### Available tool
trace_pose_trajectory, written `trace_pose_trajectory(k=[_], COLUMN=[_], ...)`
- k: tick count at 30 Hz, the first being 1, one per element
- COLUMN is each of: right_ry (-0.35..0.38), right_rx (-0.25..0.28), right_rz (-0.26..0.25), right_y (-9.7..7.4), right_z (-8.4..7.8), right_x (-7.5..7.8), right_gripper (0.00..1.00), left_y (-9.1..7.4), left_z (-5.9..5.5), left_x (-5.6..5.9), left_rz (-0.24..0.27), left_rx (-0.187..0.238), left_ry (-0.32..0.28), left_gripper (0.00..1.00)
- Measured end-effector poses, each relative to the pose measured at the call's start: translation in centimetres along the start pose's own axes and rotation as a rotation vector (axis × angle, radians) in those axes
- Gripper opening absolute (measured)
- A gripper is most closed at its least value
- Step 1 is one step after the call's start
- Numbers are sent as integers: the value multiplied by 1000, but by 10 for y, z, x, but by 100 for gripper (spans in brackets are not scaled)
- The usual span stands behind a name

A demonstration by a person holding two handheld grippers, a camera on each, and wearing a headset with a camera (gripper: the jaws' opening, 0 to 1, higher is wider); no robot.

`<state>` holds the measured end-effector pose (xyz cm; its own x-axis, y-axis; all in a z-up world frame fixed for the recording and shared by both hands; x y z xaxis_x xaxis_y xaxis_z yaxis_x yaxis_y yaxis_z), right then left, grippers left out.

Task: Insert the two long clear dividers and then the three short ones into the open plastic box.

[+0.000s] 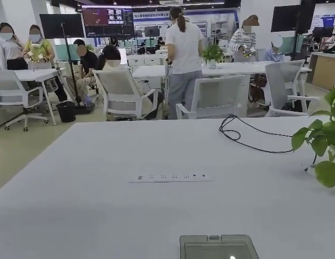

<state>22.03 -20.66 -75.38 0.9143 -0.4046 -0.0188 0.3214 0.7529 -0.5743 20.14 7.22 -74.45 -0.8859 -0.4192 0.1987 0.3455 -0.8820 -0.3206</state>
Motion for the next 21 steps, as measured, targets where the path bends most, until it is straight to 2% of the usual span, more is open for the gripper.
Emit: trace_pose_trajectory(k=[5, 8, 21], right_ry=[23, 23, 24], right_rx=[54, 61, 36], right_rz=[-5, 1, 23], right_y=[0, 1, 8], right_z=[-7, -10, -19], right_x=[-8, -12, -16], right_gripper=[92, 96, 97], left_y=[2, 2, 3], left_z=[-3, -5, -15], left_x=[1, 2, 4], left_rz=[-3, -4, -18], left_rx=[-9, -12, -46], left_ry=[0, 1, 0], left_gripper=[100, 100, 100])
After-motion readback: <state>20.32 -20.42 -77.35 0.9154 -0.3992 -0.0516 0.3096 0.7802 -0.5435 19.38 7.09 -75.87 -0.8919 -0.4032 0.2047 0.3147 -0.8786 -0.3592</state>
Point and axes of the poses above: the centre of the closed fingertips' face, and the gripper's own axes: y roughly forward along the fingers, x roughly to its right, z roughly out of its top, the point moved 4 cm from there along -y, roughly backward along the fingers, and after that the axes turned 8 degrees about x, right-handed, at the moved point
